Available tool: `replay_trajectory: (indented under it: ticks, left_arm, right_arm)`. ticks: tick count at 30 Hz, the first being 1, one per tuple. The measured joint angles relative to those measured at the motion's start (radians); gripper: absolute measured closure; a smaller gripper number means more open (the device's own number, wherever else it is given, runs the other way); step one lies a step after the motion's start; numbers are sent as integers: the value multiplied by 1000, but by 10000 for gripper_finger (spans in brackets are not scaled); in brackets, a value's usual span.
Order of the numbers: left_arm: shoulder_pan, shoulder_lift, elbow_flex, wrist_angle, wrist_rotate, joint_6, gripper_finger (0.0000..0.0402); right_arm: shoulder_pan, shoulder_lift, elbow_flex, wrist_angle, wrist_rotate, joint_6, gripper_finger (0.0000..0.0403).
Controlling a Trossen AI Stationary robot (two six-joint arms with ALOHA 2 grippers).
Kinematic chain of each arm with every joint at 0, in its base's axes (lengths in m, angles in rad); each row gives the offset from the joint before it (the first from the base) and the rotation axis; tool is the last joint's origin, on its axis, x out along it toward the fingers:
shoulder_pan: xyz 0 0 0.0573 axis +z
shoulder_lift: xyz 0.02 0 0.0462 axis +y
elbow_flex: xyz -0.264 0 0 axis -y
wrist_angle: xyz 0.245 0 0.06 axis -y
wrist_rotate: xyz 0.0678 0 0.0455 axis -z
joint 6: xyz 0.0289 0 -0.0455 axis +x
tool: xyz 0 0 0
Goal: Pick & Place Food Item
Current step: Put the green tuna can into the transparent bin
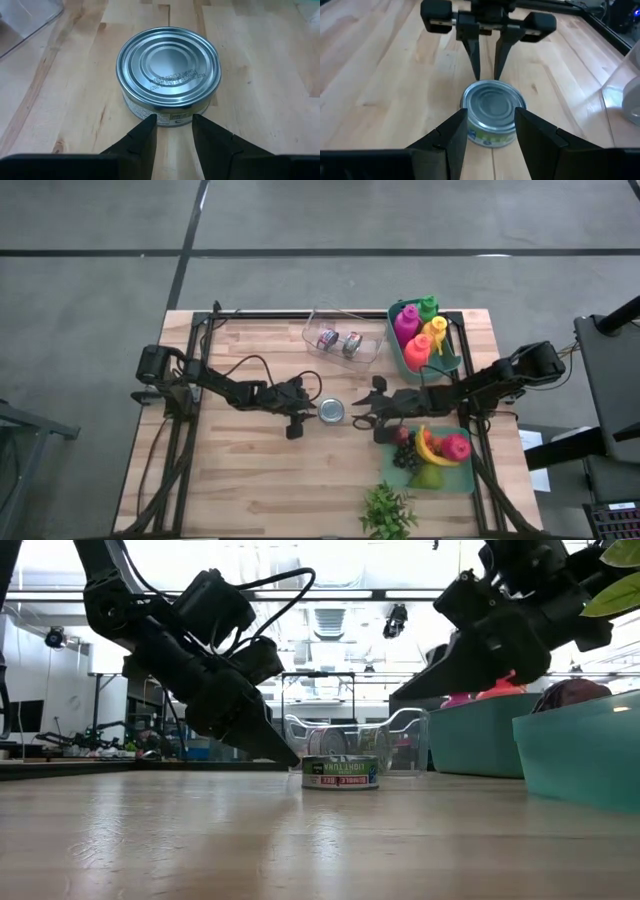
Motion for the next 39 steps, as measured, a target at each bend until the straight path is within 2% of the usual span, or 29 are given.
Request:
replay_trajectory:
  ticks: [11, 21, 27, 32, 35, 39]
  left_arm:
    - [0, 0, 0, 0, 0, 2, 272]
    - [0, 0, 0, 0, 0, 2, 272]
    - [0, 0, 2, -1, 0, 2, 272]
    - [0, 0, 11, 6, 0, 7, 272]
    - [0, 0, 11, 18, 0, 10, 272]
    - [0, 0, 11, 16, 0, 10, 272]
  right_arm:
    - [0, 0, -25, 2, 0, 26, 251]
    - [0, 0, -26, -1, -1, 30, 346]
    - [-2, 6, -37, -81, 29, 52, 364]
    - [-4, 66, -35, -51, 130, 118, 364]
    - [-11, 133, -22, -16, 133, 127, 365]
    - [-16, 229, 8, -2, 129, 58, 365]
